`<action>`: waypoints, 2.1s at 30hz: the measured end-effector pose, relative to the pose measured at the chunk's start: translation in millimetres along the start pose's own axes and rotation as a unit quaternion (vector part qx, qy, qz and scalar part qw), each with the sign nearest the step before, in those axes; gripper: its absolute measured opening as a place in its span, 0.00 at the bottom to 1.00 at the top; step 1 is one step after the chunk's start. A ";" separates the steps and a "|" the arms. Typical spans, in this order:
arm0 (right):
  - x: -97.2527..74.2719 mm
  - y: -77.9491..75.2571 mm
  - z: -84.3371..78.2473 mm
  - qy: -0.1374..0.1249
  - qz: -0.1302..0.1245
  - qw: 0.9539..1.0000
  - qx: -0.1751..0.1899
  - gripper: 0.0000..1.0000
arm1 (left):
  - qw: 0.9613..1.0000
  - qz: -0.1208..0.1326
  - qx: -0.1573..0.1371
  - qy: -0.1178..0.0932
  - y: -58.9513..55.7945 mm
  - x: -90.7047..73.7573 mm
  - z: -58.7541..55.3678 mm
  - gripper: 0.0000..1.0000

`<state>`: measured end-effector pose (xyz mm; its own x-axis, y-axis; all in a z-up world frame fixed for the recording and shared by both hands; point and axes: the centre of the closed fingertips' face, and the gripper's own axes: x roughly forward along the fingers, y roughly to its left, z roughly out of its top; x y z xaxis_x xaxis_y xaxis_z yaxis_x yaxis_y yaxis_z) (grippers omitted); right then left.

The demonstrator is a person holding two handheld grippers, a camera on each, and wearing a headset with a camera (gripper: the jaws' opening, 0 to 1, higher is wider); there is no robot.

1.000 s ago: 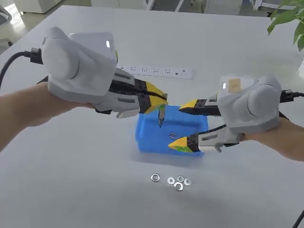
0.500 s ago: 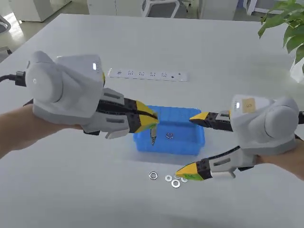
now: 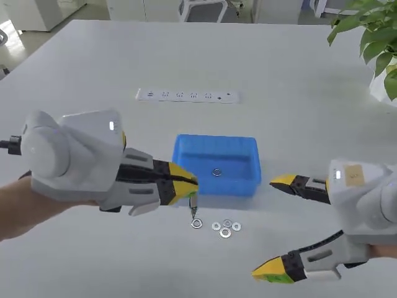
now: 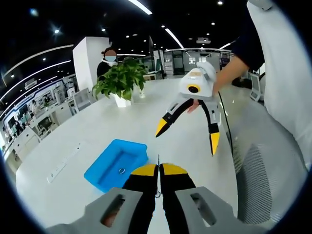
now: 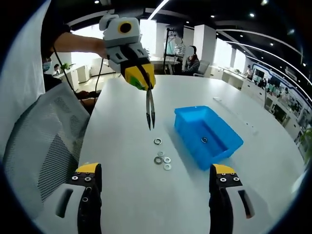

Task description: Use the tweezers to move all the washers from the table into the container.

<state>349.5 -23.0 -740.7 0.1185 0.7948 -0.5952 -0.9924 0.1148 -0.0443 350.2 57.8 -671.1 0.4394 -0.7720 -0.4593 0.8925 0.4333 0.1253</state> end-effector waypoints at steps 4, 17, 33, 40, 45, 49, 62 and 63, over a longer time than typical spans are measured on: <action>-1.6 8.6 -10.9 0.015 0.005 1.000 0.012 0.98 | 1.000 0.002 -0.009 0.000 -4.4 0.0 -4.1 0.05; -5.2 19.7 -26.4 0.022 0.010 1.000 0.012 1.00 | 1.000 0.000 -0.003 -0.006 -9.5 4.3 -1.7 0.05; -2.7 26.1 -35.7 0.009 0.009 0.999 0.051 1.00 | 1.000 -0.007 0.003 0.002 -2.0 13.3 -6.9 0.05; -2.6 24.7 -43.7 0.017 0.013 0.998 0.059 1.00 | 1.000 -0.013 0.006 0.004 -0.1 20.6 -9.9 0.05; -0.8 25.6 -46.1 0.021 0.016 0.998 0.060 1.00 | 1.000 -0.013 0.007 0.004 2.6 24.0 -11.5 0.05; 1.2 28.9 -47.5 0.024 0.022 0.998 0.062 1.00 | 1.000 -0.017 0.005 0.004 2.8 25.6 -13.4 0.05; 3.2 31.5 -49.1 0.028 0.028 0.997 0.068 1.00 | 1.000 -0.015 -0.001 0.003 1.3 27.3 -24.0 0.05; 3.4 31.4 -49.4 0.029 0.029 0.997 0.068 1.00 | 1.000 -0.015 -0.002 0.003 1.2 27.3 -23.8 0.05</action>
<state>317.1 -46.2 -783.7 0.0550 0.7671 -0.6392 -0.9834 0.1524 0.0982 360.8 48.3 -704.5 0.4122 -0.7821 -0.4673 0.9046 0.4124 0.1079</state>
